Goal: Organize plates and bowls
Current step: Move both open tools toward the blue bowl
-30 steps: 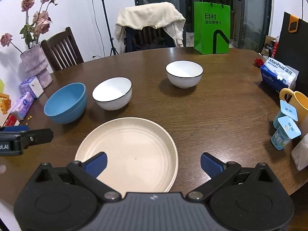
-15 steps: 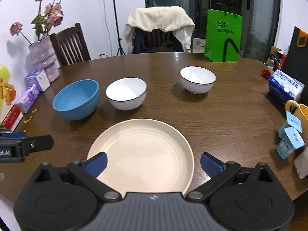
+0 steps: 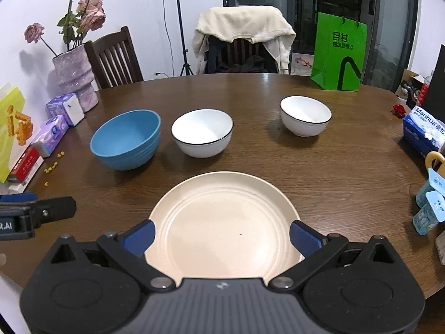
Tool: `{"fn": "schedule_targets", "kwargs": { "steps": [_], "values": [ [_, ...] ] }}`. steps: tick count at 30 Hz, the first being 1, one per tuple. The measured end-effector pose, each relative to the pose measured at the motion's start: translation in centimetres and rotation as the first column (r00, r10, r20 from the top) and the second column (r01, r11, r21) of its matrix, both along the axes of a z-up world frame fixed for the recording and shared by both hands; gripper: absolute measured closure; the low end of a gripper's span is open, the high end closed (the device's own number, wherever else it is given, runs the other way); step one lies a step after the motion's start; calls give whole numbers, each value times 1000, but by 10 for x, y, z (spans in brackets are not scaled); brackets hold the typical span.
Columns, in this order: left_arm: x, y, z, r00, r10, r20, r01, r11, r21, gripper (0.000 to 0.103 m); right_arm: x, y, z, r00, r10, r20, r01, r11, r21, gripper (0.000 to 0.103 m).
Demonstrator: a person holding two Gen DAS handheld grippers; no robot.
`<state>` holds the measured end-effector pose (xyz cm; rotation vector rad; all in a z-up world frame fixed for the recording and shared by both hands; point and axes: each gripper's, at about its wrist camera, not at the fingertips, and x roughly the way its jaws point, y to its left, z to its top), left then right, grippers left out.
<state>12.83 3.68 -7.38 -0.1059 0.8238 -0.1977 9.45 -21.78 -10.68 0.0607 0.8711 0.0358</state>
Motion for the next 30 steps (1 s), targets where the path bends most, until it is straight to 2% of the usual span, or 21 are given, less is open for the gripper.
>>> {"fn": "schedule_targets", "kwargs": {
  "steps": [8, 14, 18, 25, 30],
  "values": [
    [-21, 30, 5, 1000, 24, 8, -24, 1000, 0, 0, -10, 21, 1, 1000, -5, -13, 5, 1000, -2, 0],
    [-38, 62, 15, 999, 34, -4, -34, 999, 42, 0, -23, 39, 7, 998, -51, -30, 53, 997, 56, 0],
    [-46, 76, 25, 999, 47, 26, -49, 997, 65, 0, -30, 52, 17, 999, -52, -7, 52, 996, 76, 0],
    [-31, 82, 42, 995, 65, 77, -69, 996, 55, 0, -4, 65, 36, 999, -15, 33, 13, 997, 75, 0],
    [-14, 83, 51, 993, 86, 85, -89, 996, 30, 0, 16, 67, 49, 998, 11, 55, -13, 999, 43, 0]
  ]
}}
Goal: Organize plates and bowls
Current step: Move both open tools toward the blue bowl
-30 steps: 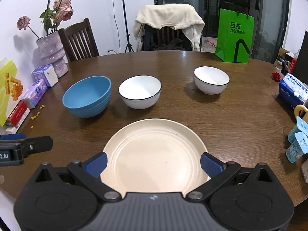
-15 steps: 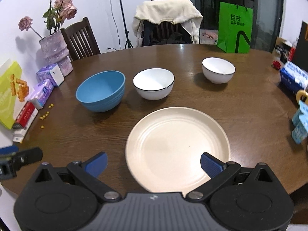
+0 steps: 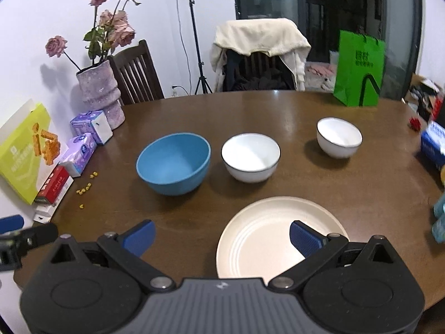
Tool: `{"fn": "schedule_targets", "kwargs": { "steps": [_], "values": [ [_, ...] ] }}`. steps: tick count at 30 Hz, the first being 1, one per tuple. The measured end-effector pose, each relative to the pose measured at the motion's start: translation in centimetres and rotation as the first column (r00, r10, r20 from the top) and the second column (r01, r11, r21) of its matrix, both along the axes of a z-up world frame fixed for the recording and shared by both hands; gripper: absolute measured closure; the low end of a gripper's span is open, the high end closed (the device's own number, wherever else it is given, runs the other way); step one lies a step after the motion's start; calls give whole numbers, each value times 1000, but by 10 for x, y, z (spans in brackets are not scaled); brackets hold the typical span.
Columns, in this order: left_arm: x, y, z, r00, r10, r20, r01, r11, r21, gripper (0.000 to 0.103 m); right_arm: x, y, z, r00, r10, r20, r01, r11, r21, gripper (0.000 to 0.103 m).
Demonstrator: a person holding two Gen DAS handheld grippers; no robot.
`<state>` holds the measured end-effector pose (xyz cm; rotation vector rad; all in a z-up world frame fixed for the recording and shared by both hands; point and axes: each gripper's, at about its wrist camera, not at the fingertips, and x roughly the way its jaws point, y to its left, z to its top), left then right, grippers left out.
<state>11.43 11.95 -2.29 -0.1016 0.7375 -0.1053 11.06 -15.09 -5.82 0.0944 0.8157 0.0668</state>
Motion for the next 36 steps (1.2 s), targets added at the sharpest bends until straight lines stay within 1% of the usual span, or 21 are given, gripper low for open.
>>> {"fn": "schedule_targets", "kwargs": {
  "steps": [2, 4, 9, 13, 20, 25, 29, 32, 33, 36],
  "values": [
    [7, 0, 2, 1000, 6, -5, -6, 1000, -1, 0, 10, -2, 4, 1000, -1, -1, 1, 1000, 3, 0],
    [17, 2, 5, 1000, 5, -20, -5, 1000, -16, 0, 21, -3, 7, 1000, 4, -8, -5, 1000, -5, 0],
    [40, -1, 10, 1000, 7, -9, -7, 1000, -29, 0, 44, -6, 11, 999, 19, -30, -19, 1000, -10, 0],
    [62, -4, 10, 1000, 14, -16, -15, 999, -51, 0, 63, -7, 11, 998, 28, -48, -29, 999, -18, 0],
    [97, -16, 13, 1000, 17, -14, -18, 999, -44, 0, 99, -18, 14, 997, 35, -69, -33, 999, 21, 0],
    [124, -24, 17, 999, 38, -25, -39, 999, -30, 0, 126, -23, 15, 996, 44, -73, -40, 998, 46, 0],
    [145, -25, 13, 997, 56, -49, -58, 997, -45, 0, 148, -24, 13, 996, 53, -73, -49, 997, 57, 1],
    [157, -27, 6, 995, 66, -70, -70, 996, -59, 0, 164, -26, 7, 994, 61, -87, -56, 996, 65, 4],
    [162, -28, 3, 995, 70, -77, -75, 996, -57, 0, 168, -26, 5, 994, 65, -93, -59, 996, 67, 6],
    [173, -30, -6, 991, 86, -97, -91, 995, -45, 0, 181, -25, -4, 991, 81, -111, -72, 994, 77, 7]
  ]
}}
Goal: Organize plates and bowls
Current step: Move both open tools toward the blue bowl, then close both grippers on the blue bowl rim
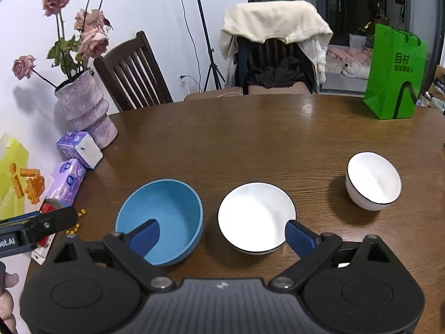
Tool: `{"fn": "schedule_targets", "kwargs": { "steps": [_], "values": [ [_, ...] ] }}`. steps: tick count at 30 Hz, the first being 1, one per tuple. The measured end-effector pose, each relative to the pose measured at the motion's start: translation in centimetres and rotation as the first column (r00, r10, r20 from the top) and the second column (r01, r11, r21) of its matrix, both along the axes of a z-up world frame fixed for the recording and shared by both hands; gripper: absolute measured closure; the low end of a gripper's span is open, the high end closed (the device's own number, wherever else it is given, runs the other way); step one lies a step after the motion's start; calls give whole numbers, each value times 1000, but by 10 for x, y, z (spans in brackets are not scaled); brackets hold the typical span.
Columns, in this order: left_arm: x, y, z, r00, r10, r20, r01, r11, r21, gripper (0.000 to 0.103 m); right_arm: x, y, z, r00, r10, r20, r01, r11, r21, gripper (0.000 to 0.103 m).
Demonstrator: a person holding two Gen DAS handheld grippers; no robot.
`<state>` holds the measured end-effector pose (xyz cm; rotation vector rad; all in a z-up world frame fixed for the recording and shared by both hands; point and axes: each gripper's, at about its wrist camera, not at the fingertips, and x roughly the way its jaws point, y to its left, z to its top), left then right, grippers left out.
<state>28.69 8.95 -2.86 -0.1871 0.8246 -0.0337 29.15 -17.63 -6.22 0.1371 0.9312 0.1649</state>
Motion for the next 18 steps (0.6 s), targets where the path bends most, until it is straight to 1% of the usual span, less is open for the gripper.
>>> {"fn": "schedule_targets", "kwargs": {
  "steps": [1, 3, 7, 9, 12, 16, 18],
  "values": [
    [3, 0, -3, 1000, 6, -7, -6, 1000, 0, 0, 3, 1, -3, 1000, 6, -3, -6, 1000, 3, 8],
    [9, 2, -9, 999, 24, -25, -24, 1000, -3, 0, 10, 5, -8, 1000, 24, -12, -24, 1000, 10, 19],
    [20, 8, -20, 997, 55, -56, -56, 998, -19, 0, 25, 12, -17, 998, 53, -27, -52, 998, 18, 24],
    [25, 10, -24, 995, 68, -67, -69, 997, -19, 0, 32, 17, -21, 997, 69, -33, -68, 997, 21, 31],
    [32, 12, -31, 992, 89, -84, -91, 996, -15, 0, 45, 24, -29, 995, 92, -49, -91, 996, 21, 39],
    [40, 13, -43, 989, 101, -112, -104, 995, -15, 1, 59, 33, -41, 992, 109, -66, -109, 994, 14, 42],
    [43, 12, -50, 986, 107, -129, -110, 994, -12, 3, 66, 36, -47, 989, 122, -78, -121, 993, 12, 51]
  ]
}}
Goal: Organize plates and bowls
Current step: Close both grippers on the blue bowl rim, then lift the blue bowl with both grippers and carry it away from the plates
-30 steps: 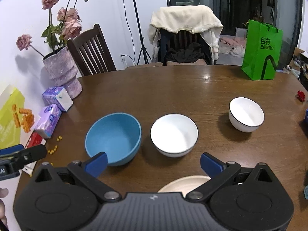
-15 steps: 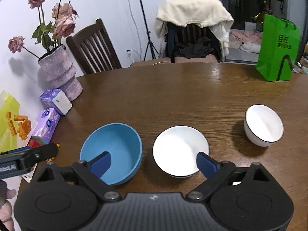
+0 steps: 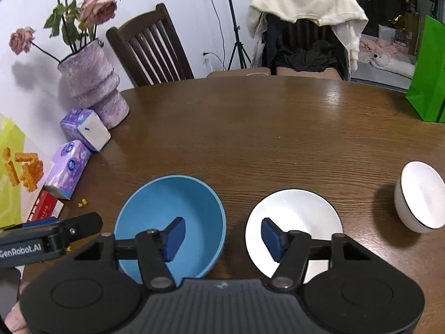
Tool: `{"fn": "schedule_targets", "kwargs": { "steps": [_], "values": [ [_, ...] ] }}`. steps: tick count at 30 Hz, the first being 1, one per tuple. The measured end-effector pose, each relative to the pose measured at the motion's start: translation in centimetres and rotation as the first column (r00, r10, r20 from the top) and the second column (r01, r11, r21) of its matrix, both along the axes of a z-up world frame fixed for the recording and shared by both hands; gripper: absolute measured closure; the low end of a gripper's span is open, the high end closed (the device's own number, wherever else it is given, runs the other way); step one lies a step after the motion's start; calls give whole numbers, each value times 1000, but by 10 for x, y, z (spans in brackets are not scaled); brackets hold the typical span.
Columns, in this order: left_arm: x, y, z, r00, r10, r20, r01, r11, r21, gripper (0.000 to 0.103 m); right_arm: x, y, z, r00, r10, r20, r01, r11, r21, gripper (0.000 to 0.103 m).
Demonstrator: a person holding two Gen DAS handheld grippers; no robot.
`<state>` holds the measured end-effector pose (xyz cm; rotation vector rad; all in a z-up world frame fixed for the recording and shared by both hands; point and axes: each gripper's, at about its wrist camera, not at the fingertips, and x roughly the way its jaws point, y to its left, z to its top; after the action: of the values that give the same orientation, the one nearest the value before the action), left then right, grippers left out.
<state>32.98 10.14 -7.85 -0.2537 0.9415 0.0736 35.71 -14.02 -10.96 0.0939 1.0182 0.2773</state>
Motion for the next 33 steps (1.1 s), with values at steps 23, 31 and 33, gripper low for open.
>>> {"fn": "schedule_targets", "kwargs": {
  "steps": [23, 31, 33],
  "values": [
    [43, 0, -51, 988, 8, -154, -18, 998, -64, 52, 29, 24, -45, 994, 46, -95, -51, 998, -49, 75],
    [44, 3, -58, 986, 4, -169, -18, 997, -78, 90, 33, 26, -54, 991, 47, -126, -54, 997, -49, 87],
    [44, 4, -58, 986, 3, -168, -16, 997, -76, 91, 34, 25, -56, 990, 38, -134, -45, 997, -55, 93]
  ]
}}
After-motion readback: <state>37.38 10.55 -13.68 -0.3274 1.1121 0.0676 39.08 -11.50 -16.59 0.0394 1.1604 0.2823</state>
